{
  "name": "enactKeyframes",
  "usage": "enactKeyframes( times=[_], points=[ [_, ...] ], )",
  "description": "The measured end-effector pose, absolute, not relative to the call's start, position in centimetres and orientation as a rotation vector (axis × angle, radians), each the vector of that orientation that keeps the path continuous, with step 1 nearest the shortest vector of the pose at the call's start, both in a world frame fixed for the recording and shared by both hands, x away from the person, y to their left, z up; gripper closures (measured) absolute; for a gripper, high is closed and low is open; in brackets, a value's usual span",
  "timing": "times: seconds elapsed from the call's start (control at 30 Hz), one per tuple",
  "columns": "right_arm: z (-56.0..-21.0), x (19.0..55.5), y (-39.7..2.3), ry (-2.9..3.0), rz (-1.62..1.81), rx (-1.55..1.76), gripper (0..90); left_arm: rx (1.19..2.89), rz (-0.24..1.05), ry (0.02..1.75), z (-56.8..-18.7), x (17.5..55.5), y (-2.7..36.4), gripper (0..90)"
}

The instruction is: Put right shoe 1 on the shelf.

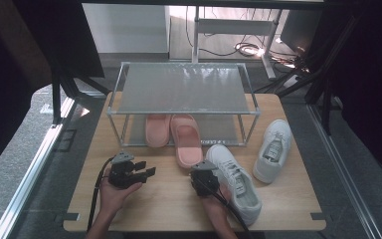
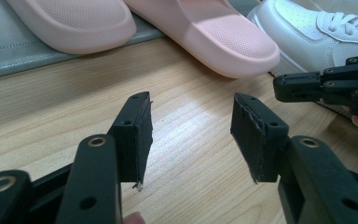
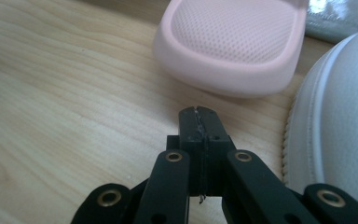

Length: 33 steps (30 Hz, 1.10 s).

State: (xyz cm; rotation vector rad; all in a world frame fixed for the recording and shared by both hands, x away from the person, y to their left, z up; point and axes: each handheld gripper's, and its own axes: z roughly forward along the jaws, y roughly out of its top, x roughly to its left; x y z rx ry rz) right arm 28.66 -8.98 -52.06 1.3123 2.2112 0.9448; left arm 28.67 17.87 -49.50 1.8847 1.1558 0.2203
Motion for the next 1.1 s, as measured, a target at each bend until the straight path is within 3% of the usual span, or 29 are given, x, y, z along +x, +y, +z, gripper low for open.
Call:
enactKeyframes(
  times=[1.1],
  points=[
    [-52.4,32.6,-7.1,2.202,0.966,1.314,89.7,1.881,0.220,1.171,-49.7,28.8,18.3,48.9]
  ],
)
